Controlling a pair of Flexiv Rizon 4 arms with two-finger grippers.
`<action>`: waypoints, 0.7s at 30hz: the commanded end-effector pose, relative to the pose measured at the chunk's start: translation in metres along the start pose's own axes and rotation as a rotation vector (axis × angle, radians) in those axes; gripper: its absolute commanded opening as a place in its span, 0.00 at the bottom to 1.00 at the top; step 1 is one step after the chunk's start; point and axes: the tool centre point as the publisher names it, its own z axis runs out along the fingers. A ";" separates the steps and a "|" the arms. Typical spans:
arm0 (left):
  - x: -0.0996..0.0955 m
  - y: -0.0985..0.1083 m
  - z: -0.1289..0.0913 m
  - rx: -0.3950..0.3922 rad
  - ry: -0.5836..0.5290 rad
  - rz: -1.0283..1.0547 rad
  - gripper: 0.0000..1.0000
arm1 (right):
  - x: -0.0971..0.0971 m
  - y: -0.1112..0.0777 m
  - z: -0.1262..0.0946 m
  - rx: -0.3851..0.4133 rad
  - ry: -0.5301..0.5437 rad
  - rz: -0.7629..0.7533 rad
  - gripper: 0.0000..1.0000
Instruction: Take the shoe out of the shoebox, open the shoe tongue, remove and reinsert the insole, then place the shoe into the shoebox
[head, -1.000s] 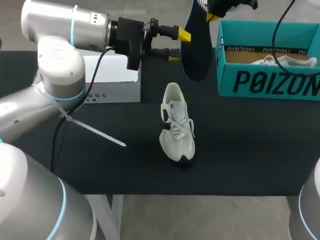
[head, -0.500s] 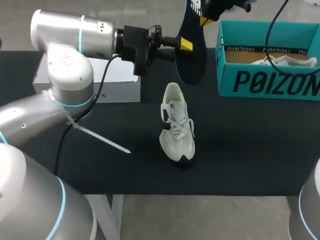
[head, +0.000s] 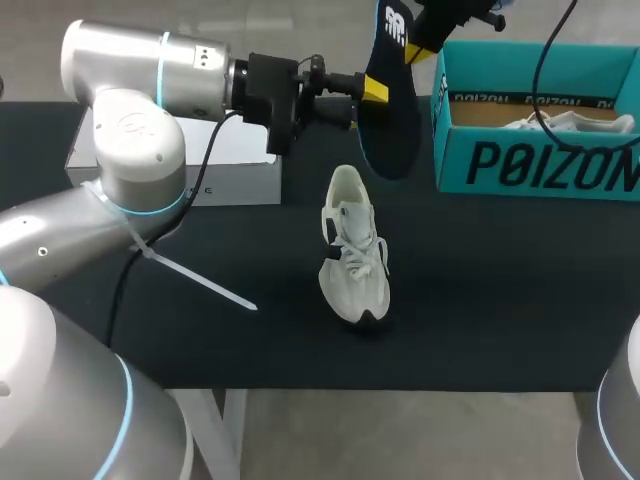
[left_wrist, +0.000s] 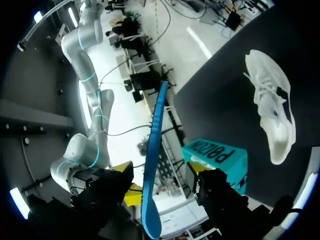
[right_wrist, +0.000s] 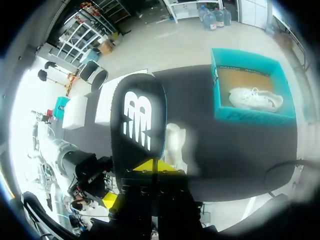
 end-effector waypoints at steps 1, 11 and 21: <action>0.003 -0.001 0.000 -0.025 -0.031 -0.005 1.00 | 0.002 0.011 0.000 0.058 -0.020 0.015 0.00; 0.006 -0.004 0.002 -0.069 -0.127 -0.046 0.89 | 0.003 0.015 0.004 0.089 -0.048 0.031 0.00; 0.011 -0.002 0.006 -0.076 -0.130 -0.055 0.44 | 0.003 0.010 0.011 0.120 -0.094 0.036 0.00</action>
